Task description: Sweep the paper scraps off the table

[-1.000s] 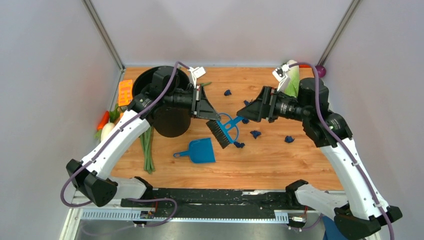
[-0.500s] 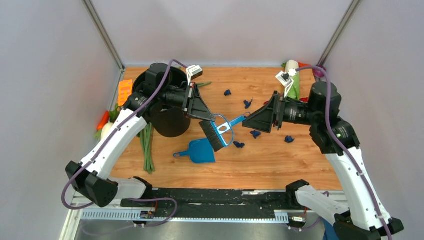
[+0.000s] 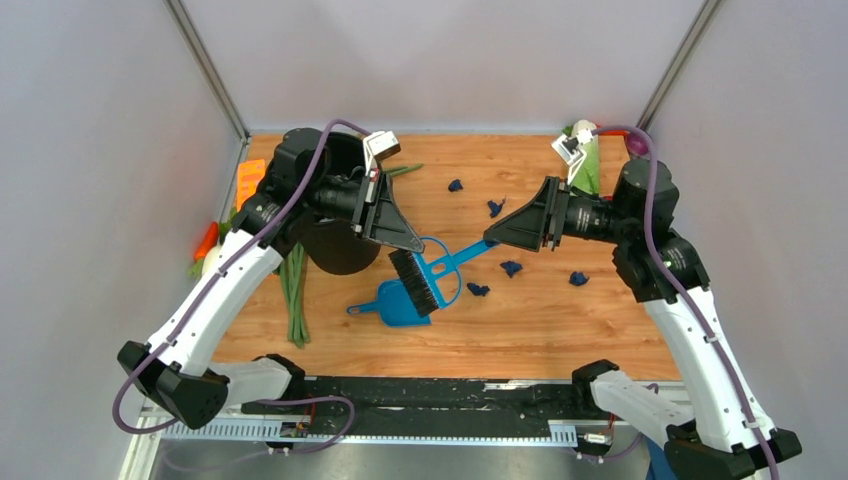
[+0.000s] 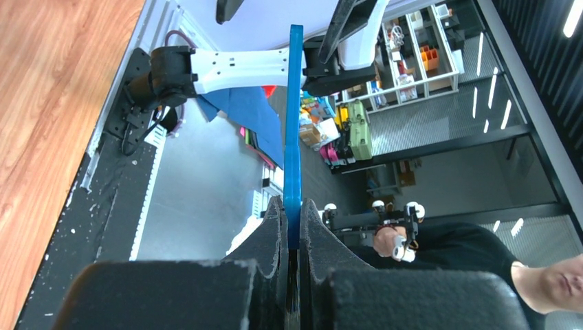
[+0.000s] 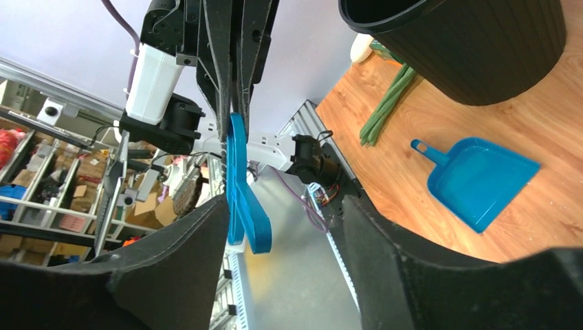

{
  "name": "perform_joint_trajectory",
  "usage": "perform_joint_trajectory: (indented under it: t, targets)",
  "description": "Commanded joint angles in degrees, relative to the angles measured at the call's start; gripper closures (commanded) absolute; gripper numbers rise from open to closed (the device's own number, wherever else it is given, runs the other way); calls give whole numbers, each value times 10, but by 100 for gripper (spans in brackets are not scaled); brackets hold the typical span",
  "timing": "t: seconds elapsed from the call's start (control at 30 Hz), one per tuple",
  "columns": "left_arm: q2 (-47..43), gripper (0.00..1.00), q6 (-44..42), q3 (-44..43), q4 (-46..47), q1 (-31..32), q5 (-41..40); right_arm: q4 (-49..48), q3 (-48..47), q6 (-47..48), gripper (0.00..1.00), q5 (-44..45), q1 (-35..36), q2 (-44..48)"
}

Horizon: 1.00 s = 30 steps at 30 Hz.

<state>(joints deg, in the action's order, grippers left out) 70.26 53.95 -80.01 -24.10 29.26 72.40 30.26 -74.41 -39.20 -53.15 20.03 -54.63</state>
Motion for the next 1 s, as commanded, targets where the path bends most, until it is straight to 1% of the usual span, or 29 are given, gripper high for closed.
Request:
perform_joint_trajectory:
  t: [0.0, 0.17, 0.27, 0.43, 0.7, 0.8, 0.97]
  targets:
    - [-4, 100, 3, -27, 23, 7, 10, -43, -3, -21, 39, -41, -3, -1]
    - [23, 100, -13, -53, 15, 18, 2, -42, 3, -9, 48, -86, -3, 1]
    - [39, 100, -15, -67, 12, 19, 2, -41, 6, -4, 52, -108, -3, 8]
    - [46, 100, -19, -67, 7, 29, 4, -39, 16, -1, 57, -100, -3, 19]
    - [54, 100, -44, -73, -24, 41, -5, -38, 21, 2, 55, -93, -3, 18]
    - [61, 100, -60, -83, -45, 41, -11, -38, 23, 3, 61, -98, -3, 18]
    - [67, 100, -63, -90, -46, 42, -12, -38, 29, 4, 70, -113, -3, 16]
